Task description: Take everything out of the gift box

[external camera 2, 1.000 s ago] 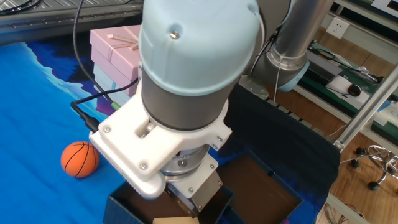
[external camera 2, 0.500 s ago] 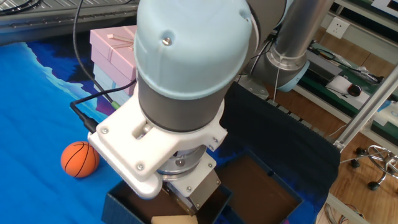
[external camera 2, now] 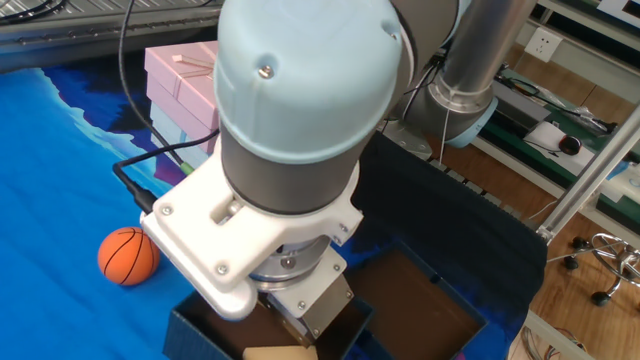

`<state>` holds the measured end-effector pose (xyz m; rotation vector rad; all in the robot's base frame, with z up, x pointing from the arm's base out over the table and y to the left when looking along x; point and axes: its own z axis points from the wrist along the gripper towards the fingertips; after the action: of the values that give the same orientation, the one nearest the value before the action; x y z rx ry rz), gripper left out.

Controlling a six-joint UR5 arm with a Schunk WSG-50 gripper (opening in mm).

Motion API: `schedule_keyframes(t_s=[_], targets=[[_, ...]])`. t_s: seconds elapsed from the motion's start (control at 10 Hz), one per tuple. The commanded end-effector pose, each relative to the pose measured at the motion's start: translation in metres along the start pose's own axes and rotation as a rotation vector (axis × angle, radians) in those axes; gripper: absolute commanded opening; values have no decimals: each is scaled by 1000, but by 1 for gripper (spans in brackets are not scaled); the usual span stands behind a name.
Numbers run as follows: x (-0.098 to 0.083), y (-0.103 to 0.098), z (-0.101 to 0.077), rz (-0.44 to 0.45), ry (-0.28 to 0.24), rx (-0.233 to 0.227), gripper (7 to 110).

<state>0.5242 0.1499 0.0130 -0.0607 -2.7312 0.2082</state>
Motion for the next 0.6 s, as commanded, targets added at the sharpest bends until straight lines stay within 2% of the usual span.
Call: schedule_keyframes(t_s=[0.0, 0.2, 0.3, 0.5], targets=[[3, 5, -3, 15, 9, -15, 22], [5, 7, -7, 19, 12, -13, 22], [5, 7, -9, 20, 12, -7, 7], [6, 7, -22, 16, 15, -13, 7]])
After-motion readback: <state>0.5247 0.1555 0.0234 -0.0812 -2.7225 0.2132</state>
